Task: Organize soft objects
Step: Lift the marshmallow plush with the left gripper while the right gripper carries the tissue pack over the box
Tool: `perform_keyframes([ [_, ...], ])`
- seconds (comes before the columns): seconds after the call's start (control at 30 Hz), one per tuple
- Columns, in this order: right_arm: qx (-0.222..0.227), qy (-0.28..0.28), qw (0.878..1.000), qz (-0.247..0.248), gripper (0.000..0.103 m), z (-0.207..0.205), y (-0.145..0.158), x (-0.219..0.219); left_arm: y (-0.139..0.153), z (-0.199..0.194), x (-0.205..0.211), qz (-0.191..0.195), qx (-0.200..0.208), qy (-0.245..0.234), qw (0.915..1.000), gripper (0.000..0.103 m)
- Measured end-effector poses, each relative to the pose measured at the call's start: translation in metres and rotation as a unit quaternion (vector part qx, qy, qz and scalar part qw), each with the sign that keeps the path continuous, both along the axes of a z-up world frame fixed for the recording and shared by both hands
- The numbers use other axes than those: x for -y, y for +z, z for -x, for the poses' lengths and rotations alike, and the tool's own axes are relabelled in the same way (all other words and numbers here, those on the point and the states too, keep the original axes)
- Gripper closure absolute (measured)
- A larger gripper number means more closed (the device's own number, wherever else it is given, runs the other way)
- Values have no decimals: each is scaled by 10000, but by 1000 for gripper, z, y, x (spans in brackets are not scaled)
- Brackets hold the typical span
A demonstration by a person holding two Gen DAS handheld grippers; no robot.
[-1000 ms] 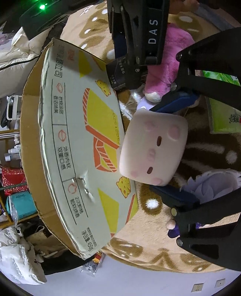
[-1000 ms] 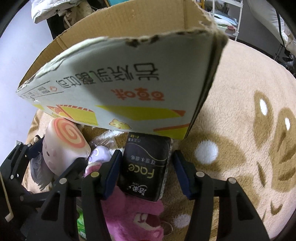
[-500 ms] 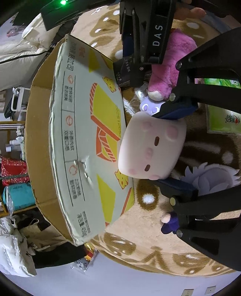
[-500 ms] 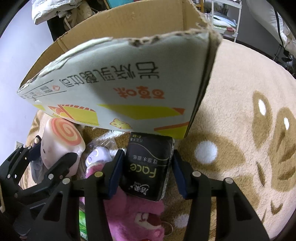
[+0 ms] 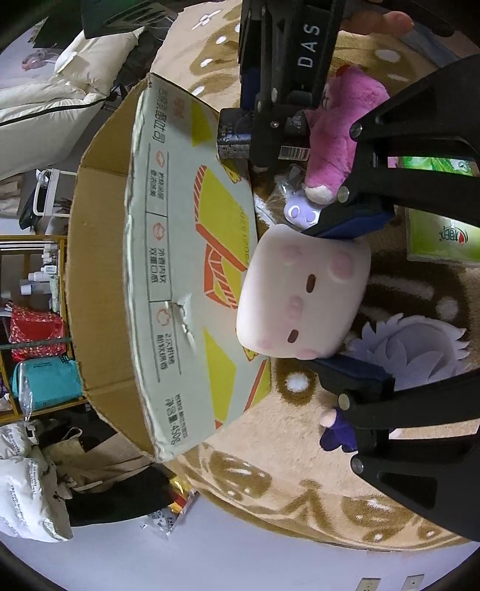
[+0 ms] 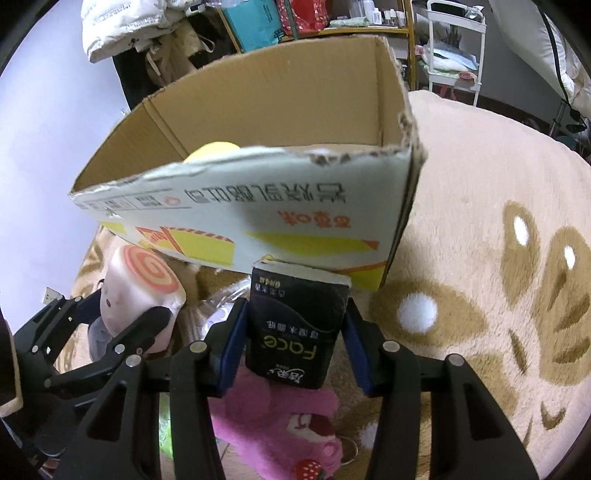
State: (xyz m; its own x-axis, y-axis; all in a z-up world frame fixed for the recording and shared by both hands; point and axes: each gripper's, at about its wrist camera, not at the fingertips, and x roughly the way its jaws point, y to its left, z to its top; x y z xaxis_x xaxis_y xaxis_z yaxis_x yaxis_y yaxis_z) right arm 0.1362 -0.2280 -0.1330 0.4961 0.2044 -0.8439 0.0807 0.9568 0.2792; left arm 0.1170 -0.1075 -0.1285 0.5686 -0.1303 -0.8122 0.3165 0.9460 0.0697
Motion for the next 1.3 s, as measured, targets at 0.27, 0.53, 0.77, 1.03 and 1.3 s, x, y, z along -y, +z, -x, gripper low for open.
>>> perform_keyframes([
  [0.27, 410, 118, 9991, -87, 51, 14, 22, -8, 29, 17, 0, -59, 557, -5, 9984, 50],
  [0.53, 1364, 228, 9903, 114, 51, 38, 58, -15, 60, 31, -15, 211, 1092, 210, 9936, 50],
  [0.77, 2181, 187, 9751, 364, 51, 49, 87, -19, 91, 41, -26, 319, 1761, 418, 9830, 50],
  [1.03, 2771, -135, 9583, 687, 51, 54, 108, -20, 110, 42, -31, 314, 2284, 531, 9716, 50],
  [1.3, 3120, -238, 9446, 994, 51, 46, 119, -25, 118, 32, -30, 425, 2663, 480, 9617, 50],
])
